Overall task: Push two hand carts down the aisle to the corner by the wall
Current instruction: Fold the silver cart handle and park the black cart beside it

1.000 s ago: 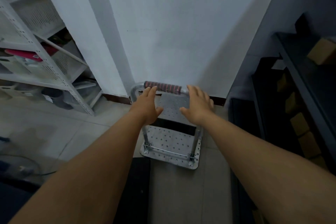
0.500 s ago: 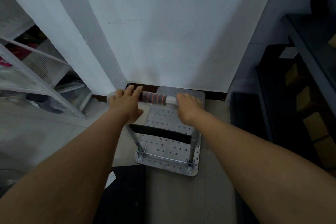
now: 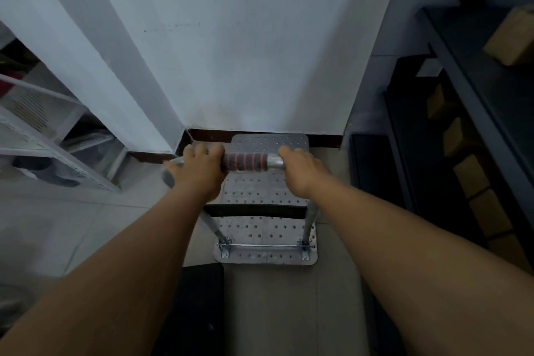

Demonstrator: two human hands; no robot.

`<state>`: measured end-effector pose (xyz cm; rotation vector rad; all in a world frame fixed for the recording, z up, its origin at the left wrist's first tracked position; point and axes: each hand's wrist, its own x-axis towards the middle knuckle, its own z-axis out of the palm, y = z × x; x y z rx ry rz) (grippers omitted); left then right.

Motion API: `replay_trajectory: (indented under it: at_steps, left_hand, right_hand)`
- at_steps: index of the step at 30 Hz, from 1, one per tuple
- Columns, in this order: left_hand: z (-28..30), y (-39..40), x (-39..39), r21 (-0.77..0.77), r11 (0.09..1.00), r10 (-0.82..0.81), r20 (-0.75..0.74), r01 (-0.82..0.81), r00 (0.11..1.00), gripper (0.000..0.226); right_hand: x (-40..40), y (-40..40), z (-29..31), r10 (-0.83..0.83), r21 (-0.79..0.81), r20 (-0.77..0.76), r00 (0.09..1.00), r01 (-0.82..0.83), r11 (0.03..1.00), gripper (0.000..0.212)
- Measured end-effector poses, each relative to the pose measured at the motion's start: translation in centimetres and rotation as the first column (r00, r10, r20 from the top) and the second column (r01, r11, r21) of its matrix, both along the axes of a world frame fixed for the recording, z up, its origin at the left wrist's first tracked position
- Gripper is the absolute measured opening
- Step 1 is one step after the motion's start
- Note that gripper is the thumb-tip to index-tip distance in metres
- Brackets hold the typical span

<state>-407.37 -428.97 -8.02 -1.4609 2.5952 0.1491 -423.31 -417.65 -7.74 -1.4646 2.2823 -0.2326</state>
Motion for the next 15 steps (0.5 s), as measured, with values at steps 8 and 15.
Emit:
replay_trajectory:
  at_steps: [8, 15]
  left_hand:
    - [0.4, 4.4, -0.5, 0.080, 0.996, -0.023, -0.009, 0.024, 1.000, 0.033]
    - [0.2, 7.7, 0.9, 0.115, 0.992, -0.047, 0.007, 0.046, 0.999, 0.041]
  right_hand:
    - [-0.6, 3.5, 0.6, -0.035, 0.071, -0.039, 0.999, 0.037, 0.997, 0.033]
    - [1.0, 6.8, 0.7, -0.044, 0.099, -0.049, 0.998, 0.048, 0.994, 0.036]
